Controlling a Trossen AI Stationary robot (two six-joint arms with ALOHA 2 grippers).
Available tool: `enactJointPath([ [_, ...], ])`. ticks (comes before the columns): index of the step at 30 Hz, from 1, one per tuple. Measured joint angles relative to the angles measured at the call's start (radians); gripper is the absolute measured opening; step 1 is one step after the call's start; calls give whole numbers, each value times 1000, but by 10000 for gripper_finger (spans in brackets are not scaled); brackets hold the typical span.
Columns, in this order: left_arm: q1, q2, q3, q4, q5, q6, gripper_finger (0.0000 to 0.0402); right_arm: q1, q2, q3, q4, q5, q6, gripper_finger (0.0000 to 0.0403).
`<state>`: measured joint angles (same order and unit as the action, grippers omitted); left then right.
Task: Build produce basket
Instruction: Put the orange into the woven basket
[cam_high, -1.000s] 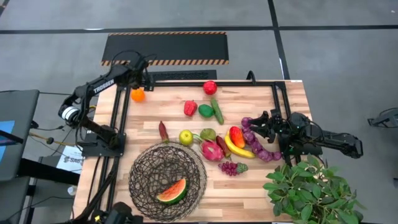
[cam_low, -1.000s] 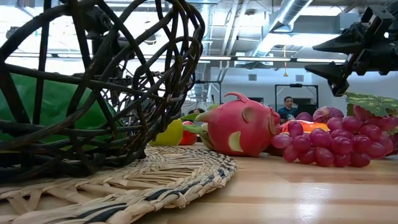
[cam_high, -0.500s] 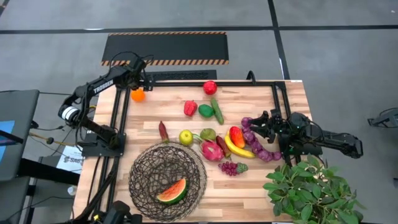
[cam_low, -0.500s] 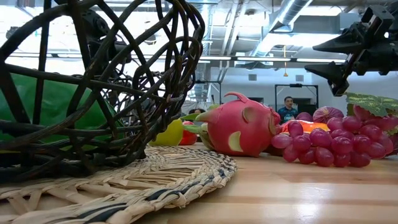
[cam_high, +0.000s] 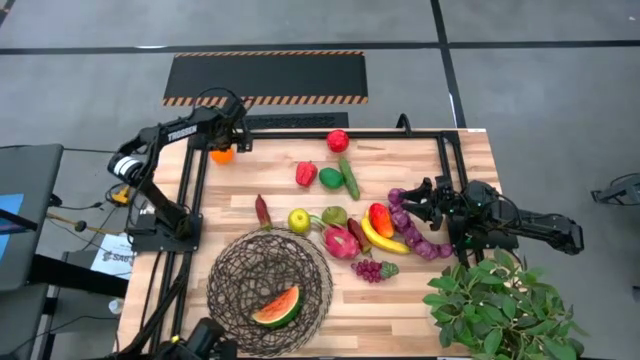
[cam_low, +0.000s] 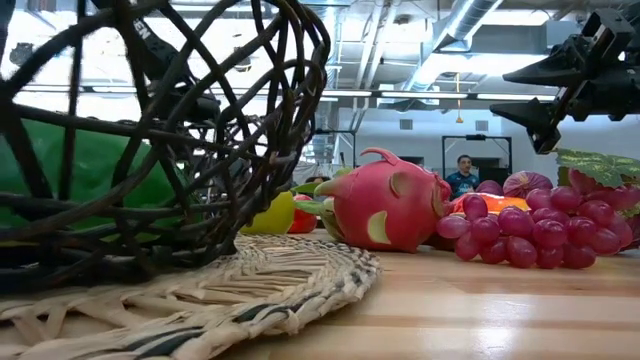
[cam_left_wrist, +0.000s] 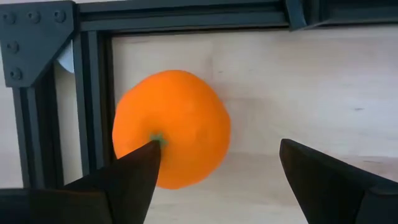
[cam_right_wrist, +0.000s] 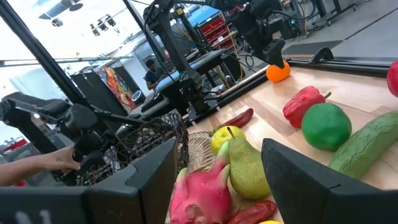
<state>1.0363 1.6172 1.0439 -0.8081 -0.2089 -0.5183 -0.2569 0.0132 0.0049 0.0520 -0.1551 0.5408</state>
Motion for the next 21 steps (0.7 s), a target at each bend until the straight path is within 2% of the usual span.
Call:
enactJointPath([
  [11,-13,-14,24,-43,-44,-47,319,0,0,0,0,0,-1,255],
  [18,-13,-14,24,-60,-165,-161,319,0,0,0,0,0,-3,255],
  [21,-15,-14,11,-35,-105,-189,319,0,0,0,0,0,-3,255],
])
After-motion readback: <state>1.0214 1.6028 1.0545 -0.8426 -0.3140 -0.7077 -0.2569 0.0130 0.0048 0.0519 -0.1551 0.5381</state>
